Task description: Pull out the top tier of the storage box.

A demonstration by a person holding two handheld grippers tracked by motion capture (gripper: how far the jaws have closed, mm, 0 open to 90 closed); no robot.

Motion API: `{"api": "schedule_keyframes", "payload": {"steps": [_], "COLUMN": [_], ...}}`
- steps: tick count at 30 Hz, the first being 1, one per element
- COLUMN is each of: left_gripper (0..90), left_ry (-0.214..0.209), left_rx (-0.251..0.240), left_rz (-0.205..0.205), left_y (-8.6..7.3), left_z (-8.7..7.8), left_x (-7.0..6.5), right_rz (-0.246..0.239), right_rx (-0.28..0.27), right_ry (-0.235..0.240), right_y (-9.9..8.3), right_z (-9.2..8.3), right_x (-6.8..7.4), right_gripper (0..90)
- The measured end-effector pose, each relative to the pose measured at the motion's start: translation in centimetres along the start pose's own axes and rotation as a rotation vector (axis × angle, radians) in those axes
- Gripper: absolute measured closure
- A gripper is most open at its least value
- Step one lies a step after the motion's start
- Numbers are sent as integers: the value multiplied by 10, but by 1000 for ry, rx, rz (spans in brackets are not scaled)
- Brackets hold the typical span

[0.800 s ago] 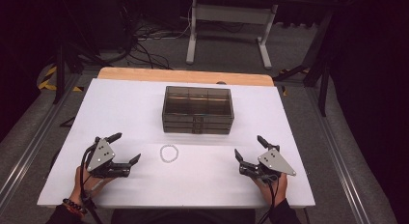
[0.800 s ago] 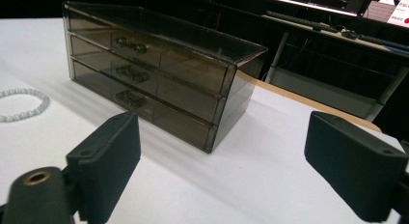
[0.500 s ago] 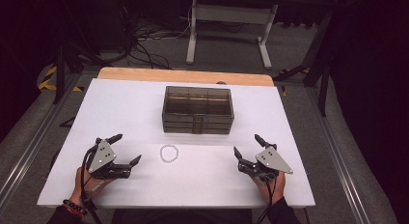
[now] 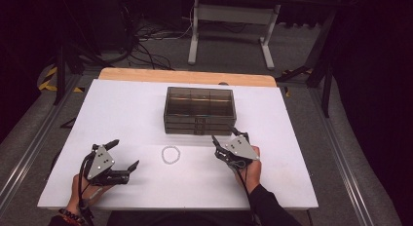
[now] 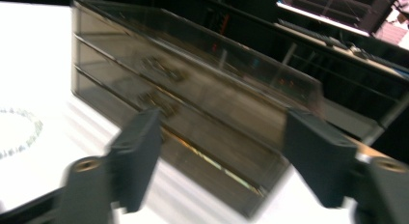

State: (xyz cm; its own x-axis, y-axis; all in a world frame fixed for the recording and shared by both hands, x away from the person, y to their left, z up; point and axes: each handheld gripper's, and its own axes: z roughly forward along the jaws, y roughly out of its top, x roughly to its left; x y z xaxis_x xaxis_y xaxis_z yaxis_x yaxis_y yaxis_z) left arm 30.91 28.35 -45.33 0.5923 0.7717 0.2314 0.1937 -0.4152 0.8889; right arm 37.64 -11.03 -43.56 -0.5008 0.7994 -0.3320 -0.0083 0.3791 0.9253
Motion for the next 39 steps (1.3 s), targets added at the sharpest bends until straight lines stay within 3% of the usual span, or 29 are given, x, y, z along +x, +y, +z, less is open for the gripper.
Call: {"api": "schedule_keyframes", "payload": {"steps": [2,3,6,9,15,20,23,39], "left_gripper": [79,79,79,79,79,81,81,80], "left_ry": [3,5,2,-3,-6,-8,-7,1], "left_rx": [-3,-1,-3,-5,4,1,2,8], "left_rz": [-1,5,9,7,7,-3,-1,9], "left_y": [0,0,1,2,1,1,1,1], "left_z": [0,0,1,3,4,4,4,6], "left_x": [-1,0,0,0,0,-1,0,0], "right_rz": [0,-11,7,-14,-11,19,13,-10], "right_rx": [-3,-1,-1,33,48,38,39,54], "right_ry": [-4,-26,-16,-25,-45,-56,-47,-121], "right_y": [1,5,7,6,4,4,4,4], "right_z": [3,11,19,33,44,48,49,53], "right_x": [2,8,12,23,29,29,32,41], "right_gripper": [392,443,481,547,620,698,724,789]}}
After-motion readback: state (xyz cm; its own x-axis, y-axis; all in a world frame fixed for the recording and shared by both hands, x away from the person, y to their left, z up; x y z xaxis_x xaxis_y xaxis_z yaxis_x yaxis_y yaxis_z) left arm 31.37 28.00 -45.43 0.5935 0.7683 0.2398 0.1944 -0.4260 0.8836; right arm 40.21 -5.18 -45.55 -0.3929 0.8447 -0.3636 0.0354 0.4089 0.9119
